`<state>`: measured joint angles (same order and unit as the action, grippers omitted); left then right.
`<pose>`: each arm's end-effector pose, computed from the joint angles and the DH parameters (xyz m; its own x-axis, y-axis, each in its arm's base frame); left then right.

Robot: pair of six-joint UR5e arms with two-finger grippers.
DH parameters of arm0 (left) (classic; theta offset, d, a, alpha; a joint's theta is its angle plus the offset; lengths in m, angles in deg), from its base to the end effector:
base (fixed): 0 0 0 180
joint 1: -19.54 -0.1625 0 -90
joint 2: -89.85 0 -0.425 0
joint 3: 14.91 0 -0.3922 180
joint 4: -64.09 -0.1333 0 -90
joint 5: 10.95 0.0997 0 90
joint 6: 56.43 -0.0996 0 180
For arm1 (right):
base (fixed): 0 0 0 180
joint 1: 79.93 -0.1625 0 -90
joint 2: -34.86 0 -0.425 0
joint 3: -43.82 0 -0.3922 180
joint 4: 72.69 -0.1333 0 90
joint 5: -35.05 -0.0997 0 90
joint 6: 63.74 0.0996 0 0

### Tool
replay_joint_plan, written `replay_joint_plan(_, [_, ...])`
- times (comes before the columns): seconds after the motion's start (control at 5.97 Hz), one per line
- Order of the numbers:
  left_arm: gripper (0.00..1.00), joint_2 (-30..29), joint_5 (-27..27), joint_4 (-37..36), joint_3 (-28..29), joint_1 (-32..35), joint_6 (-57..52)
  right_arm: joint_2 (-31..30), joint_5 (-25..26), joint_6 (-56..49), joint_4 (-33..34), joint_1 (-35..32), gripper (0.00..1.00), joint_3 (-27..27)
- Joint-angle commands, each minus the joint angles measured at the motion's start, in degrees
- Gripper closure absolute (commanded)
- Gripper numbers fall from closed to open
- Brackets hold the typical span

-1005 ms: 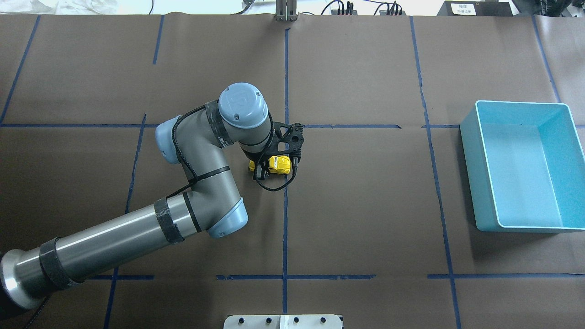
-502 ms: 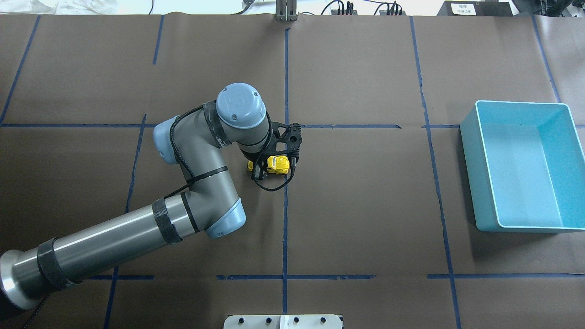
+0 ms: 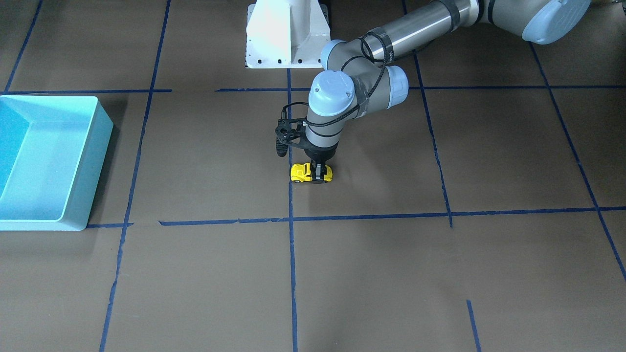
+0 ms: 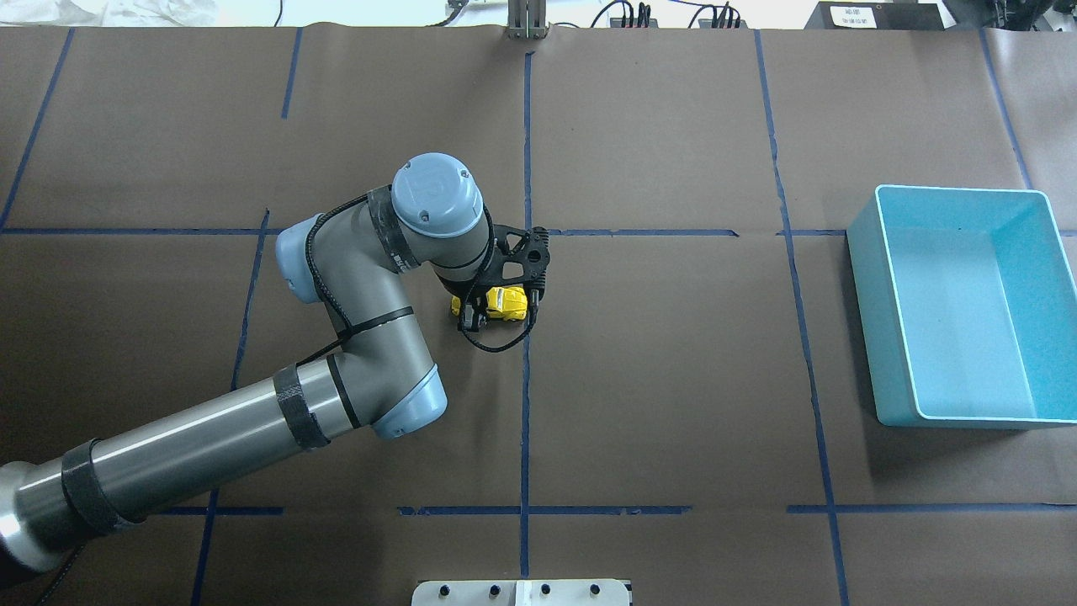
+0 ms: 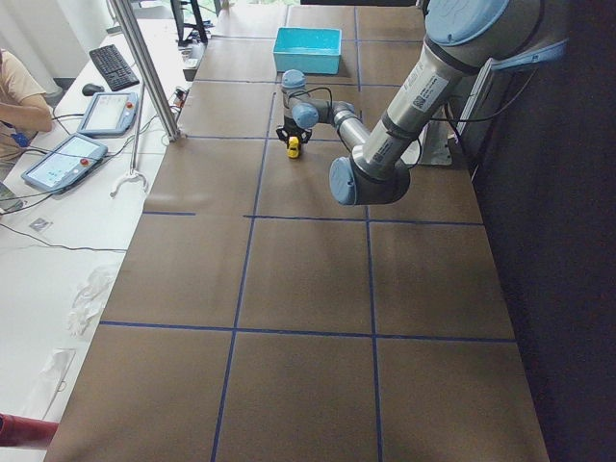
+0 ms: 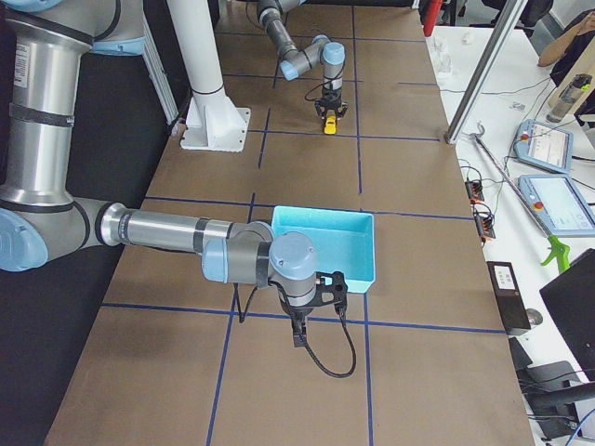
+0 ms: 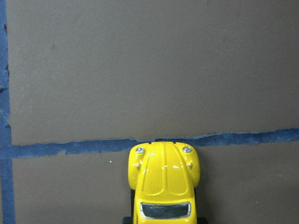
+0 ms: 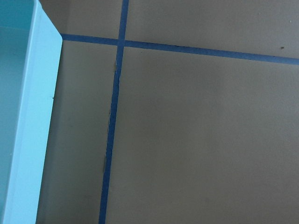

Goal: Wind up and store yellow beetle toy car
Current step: 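Keep the left gripper pressing the yellow car against the table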

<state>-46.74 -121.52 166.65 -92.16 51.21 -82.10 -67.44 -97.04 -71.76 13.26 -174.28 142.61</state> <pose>0.6044 -0.4883 0.2283 -0.0064 0.9954 0.0953 -0.6481 -0.0767 0.7577 0.0968 -0.3951 0.6747 0.7438 -0.0896 0.6624 0.0282 0.9943 0.1028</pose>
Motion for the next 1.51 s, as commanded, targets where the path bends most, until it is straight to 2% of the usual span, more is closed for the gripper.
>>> replay_joint_plan(0.0, [0.86, 0.71, 0.0, 0.01, -0.62, 0.06, 0.0, 0.0, 0.0, -0.06, 0.0, -0.04, 0.0, 0.0])
replay_joint_plan(1.34, [0.86, 3.52, 0.44, -0.25, -3.43, 0.94, -0.09, -0.17, -0.18, -0.06, 0.09, -0.57, 0.0, 0.09])
